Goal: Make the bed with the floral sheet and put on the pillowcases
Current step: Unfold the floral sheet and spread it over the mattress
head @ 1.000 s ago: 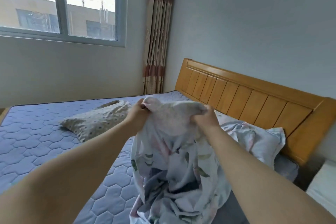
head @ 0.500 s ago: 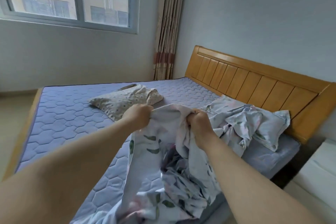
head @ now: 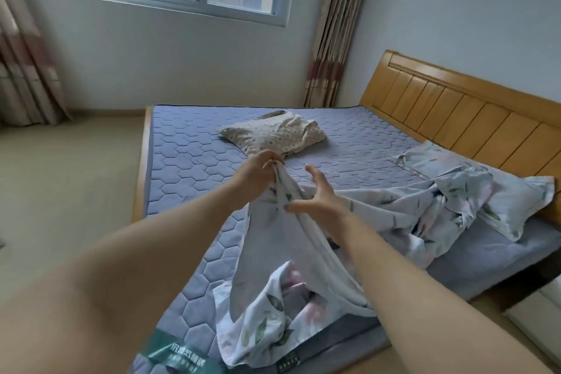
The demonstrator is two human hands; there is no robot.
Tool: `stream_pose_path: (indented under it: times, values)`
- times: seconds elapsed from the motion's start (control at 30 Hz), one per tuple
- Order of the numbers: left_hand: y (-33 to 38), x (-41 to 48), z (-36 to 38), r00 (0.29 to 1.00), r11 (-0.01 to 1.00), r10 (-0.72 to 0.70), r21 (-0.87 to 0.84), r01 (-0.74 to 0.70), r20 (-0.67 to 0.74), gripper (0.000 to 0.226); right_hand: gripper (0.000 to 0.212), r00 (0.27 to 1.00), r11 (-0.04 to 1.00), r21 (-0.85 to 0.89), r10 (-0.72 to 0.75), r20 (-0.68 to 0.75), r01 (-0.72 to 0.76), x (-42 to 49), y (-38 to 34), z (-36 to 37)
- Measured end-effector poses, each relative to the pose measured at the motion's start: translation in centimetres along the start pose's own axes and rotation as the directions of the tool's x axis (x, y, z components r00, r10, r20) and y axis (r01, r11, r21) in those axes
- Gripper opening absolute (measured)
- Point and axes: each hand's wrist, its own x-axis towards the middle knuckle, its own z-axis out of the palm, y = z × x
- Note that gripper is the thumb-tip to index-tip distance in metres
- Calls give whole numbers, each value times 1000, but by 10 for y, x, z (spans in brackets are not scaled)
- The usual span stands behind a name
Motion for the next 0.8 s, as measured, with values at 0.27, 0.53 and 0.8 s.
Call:
stream_pose_path:
  times: [0.27, 0.53, 0.8]
  values:
    - [-88, -12, -139, 914, 998, 0, 54, -25, 406, 27, 19, 999, 955, -296, -34, -35, 22, 38, -63, 149]
    - [-160, 20, -249, 962, 942, -193, 310, 127, 195, 23, 17, 913, 992, 93, 120, -391, -90, 85, -121, 234]
    - [-178, 93, -284, 935, 877, -349, -329, 351, 67, 17, 13, 944, 947, 317, 157, -292, -59, 131, -162, 279]
